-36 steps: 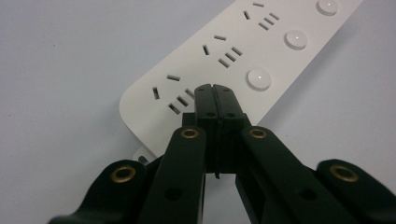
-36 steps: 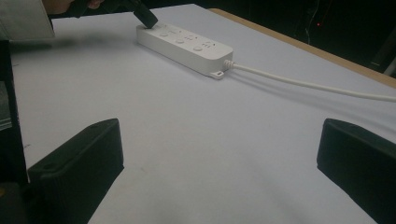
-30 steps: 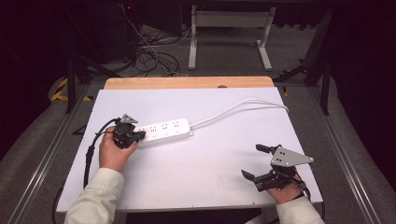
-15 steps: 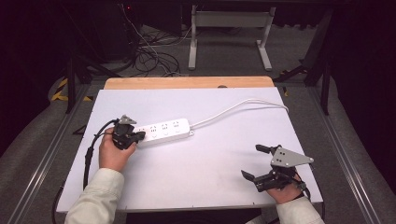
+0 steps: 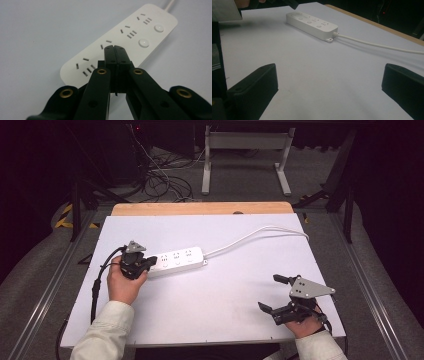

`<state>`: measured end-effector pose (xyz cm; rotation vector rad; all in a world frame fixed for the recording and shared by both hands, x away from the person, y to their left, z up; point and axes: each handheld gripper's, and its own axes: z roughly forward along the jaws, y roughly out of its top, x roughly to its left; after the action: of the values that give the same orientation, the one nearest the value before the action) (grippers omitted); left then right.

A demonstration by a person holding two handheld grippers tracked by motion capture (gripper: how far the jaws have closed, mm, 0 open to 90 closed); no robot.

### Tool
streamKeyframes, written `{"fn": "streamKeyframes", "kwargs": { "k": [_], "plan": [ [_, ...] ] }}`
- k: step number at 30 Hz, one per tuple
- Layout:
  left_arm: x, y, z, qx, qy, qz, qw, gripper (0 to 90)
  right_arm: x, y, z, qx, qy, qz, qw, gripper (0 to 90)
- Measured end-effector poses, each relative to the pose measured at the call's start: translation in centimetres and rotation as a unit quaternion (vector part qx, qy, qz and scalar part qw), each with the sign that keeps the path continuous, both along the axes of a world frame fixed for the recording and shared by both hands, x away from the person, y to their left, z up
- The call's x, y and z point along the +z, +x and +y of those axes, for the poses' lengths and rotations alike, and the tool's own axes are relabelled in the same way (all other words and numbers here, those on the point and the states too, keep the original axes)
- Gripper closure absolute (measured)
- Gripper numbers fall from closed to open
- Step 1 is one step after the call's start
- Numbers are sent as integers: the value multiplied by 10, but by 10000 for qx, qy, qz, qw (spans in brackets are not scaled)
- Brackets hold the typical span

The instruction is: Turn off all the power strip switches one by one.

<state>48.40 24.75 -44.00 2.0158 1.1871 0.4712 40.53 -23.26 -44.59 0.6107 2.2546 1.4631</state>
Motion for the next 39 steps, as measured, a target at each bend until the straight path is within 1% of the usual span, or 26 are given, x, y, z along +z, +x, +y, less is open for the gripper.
{"fn": "streamKeyframes", "kwargs": {
  "k": [1, 3, 4, 9, 12, 13, 15, 18, 19, 23, 24, 31, 34, 36, 39],
  "plan": [
    [0, 0, -1, -31, -64, -19, 10000, 900, 0, 0, 0, 0, 0, 0, 10000, 9],
    [-1, 2, -4, -63, -55, 16, 10000, 900, 0, 1, 1, 18, 4, 1, 10000, 9],
    [-1, 2, -4, -70, -41, -8, 10000, 900, 0, 0, 1, 19, -1, -2, 10000, 9],
    [-2, 4, -6, -139, -129, -3, 9998, 900, 0, 0, 0, 8, 3, 5, 10000, 9],
    [-3, 6, -10, -184, -107, 10, 9998, 900, 0, -1, 1, 17, -9, 10, 10000, 9],
    [-5, 7, -12, -210, -135, 33, 9997, 900, 0, 0, 1, 11, -1, 8, 10000, 9],
    [-7, 9, -16, -242, -116, 60, 9996, 900, 0, 0, 0, 9, -1, 7, 10000, 9],
    [-11, 11, -22, -279, 12, 87, 9996, 900, 0, 0, 1, 19, -9, 7, 10000, 9],
    [-12, 12, -23, -268, 44, 80, 9996, 900, 0, 0, 0, 25, -13, 1, 10000, 9],
    [-13, 13, -23, -226, 15, 111, 9997, 900, 0, 0, 0, 32, -5, -3, 10000, 9],
    [-14, 14, -23, -220, 52, 108, 9997, 900, 0, 0, 0, 36, -13, -5, 10000, 9],
    [-17, 16, -24, -187, 69, 175, 9996, 900, 0, 0, 0, 31, -14, -3, 10000, 9],
    [-18, 16, -24, -186, 126, 178, 9996, 900, 0, 0, 0, 36, -17, -2, 10000, 9],
    [-18, 16, -25, -180, 214, 121, 9995, 900, 0, 0, 0, 35, -18, -2, 10000, 9],
    [-18, 16, -25, -174, 220, 132, 9995, 900, 0, 0, 0, 36, -11, -8, 10000, 9]
  ]
}}
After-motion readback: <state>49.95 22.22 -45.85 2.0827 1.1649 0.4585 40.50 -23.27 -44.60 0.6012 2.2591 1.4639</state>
